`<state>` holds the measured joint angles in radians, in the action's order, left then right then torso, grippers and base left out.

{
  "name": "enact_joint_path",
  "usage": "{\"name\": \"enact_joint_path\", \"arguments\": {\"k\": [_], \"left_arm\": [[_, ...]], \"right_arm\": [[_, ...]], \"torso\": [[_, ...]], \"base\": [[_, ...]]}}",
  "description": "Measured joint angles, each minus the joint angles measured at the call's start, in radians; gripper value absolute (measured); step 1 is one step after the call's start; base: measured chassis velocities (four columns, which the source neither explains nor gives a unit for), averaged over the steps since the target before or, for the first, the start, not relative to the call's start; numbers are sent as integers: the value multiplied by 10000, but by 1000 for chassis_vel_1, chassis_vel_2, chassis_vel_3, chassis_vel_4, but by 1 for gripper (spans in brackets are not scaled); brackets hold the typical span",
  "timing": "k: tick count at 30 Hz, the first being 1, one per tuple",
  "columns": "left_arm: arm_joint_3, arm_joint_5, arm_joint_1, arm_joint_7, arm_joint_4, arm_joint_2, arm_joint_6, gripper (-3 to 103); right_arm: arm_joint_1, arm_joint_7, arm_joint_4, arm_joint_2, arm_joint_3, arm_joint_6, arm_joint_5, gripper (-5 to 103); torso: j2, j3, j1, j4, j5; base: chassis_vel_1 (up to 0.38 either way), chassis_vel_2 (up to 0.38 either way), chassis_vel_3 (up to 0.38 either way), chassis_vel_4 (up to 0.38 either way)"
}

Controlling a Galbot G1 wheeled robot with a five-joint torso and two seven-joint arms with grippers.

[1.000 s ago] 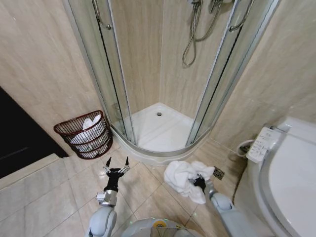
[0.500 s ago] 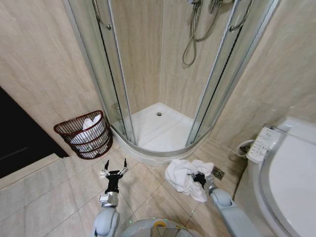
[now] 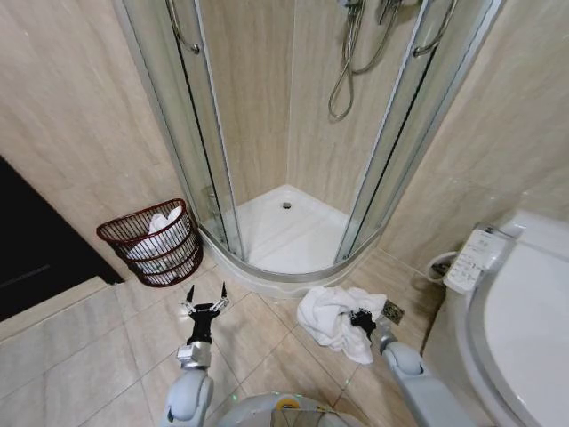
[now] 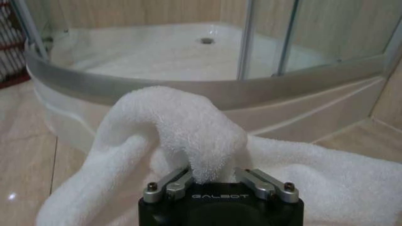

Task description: Discard the used towel into the hamper.

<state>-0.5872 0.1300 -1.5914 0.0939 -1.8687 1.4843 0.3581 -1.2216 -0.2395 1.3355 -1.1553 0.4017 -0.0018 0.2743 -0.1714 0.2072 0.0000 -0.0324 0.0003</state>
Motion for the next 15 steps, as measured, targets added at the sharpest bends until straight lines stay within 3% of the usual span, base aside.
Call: {"name": "enact_joint_path", "arguments": {"k": [6,9,15], "left_arm": [[87,86,120,73,-347,-170,-209,100],[148,247,239,169,-676,-349,-403,100],[139,435,268,301,-945,-507,-615,100]], "right_arm": [[-425,552,966,-250,338,-2,-49,8],[-891,1293,2402,-466,628,-232,94,8],[-1241,1854,3887,-545,810,-428,195,8]], "torso": [[0,0,0,1,-3],[0,0,0,1,-2],[0,0,0,1,-3]], "base": [[0,0,0,0],[0,0,0,0],[0,0,0,0]]}}
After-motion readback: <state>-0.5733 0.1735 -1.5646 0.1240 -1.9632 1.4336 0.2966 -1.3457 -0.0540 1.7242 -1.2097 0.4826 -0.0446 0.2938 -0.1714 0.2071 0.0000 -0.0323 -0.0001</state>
